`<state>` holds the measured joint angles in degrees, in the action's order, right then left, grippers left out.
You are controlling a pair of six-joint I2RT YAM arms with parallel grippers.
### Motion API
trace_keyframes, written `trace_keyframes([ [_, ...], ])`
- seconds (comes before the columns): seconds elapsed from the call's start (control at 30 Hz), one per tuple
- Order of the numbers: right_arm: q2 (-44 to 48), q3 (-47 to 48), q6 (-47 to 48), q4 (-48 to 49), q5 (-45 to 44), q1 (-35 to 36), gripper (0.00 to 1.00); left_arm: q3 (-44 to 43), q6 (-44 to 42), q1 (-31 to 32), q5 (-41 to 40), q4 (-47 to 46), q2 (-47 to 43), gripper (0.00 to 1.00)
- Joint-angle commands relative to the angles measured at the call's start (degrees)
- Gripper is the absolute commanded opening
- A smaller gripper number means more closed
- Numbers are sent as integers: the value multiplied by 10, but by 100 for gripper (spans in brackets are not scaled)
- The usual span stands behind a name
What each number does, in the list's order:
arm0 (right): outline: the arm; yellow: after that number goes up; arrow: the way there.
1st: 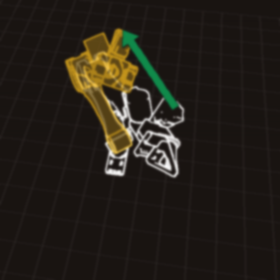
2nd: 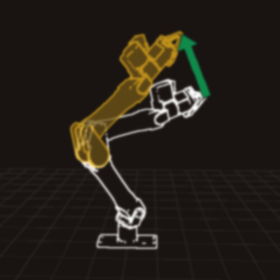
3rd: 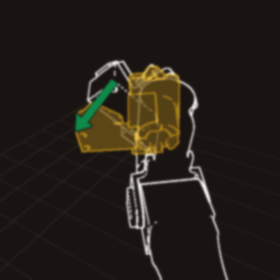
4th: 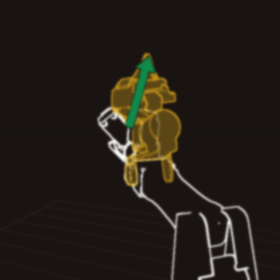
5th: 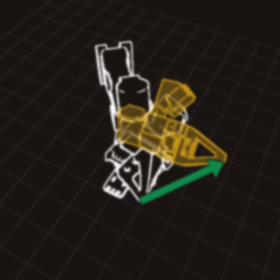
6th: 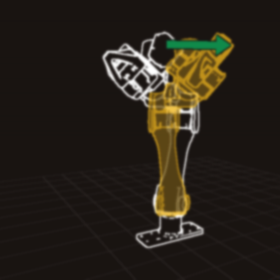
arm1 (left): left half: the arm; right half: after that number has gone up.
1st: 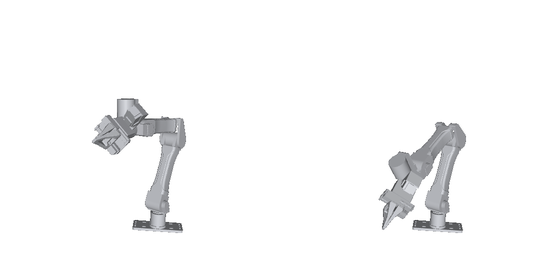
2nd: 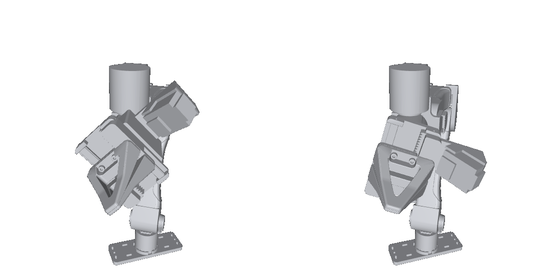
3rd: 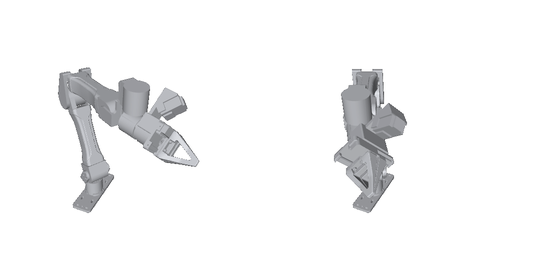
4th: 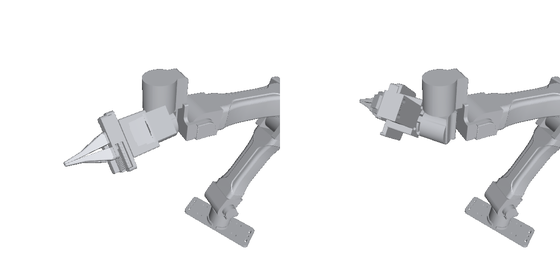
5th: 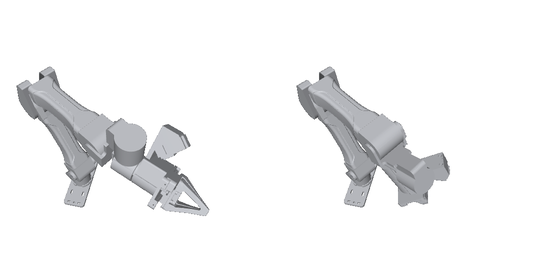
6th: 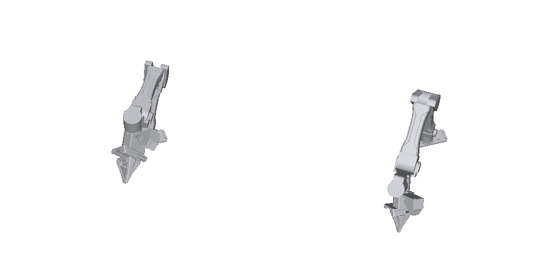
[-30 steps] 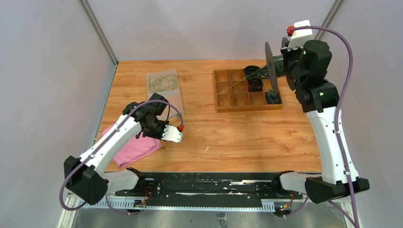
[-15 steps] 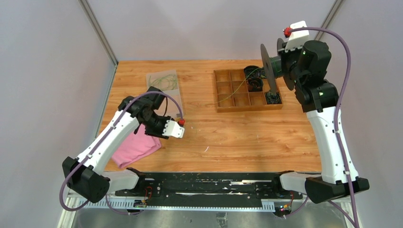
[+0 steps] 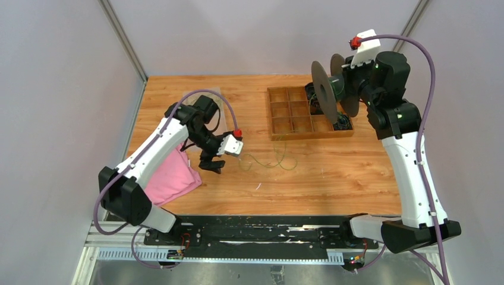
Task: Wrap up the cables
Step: Wrap the cable around the cable reel.
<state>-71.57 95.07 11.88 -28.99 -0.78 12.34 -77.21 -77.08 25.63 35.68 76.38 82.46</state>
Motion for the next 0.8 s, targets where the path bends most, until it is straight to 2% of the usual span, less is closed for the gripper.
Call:
trace_keyframes([
  [0.0, 7, 6, -45, 10, 47, 2, 1, -52, 53, -3, 124, -23, 35, 80],
  [0.1, 7, 16, -74, -5, 81, 3, 1, -76, 119, -4, 176, -78, 58, 80],
  [0.23, 9, 23, -111, -16, 144, 5, 1, -99, 301, -3, 199, -217, 90, 79],
  [0.3, 9, 24, -127, -19, 161, 6, 1, -90, 418, -4, 186, -318, 98, 79],
  [0.4, 5, 24, -144, -19, 171, 8, 1, -34, 621, 1, 141, -519, 86, 78],
  [0.47, 0, 28, -152, -19, 170, 8, 1, 23, 707, 8, 112, -662, 72, 78],
  [0.57, -9, 37, -166, -22, 172, 9, 1, 75, 775, 35, 62, -793, 68, 79],
  [0.67, -16, 43, -178, -25, 180, 9, 1, 81, 791, 75, 9, -833, 89, 82],
  [0.77, -21, 42, -188, -26, 186, 10, 1, 80, 831, 98, -8, -883, 119, 84],
])
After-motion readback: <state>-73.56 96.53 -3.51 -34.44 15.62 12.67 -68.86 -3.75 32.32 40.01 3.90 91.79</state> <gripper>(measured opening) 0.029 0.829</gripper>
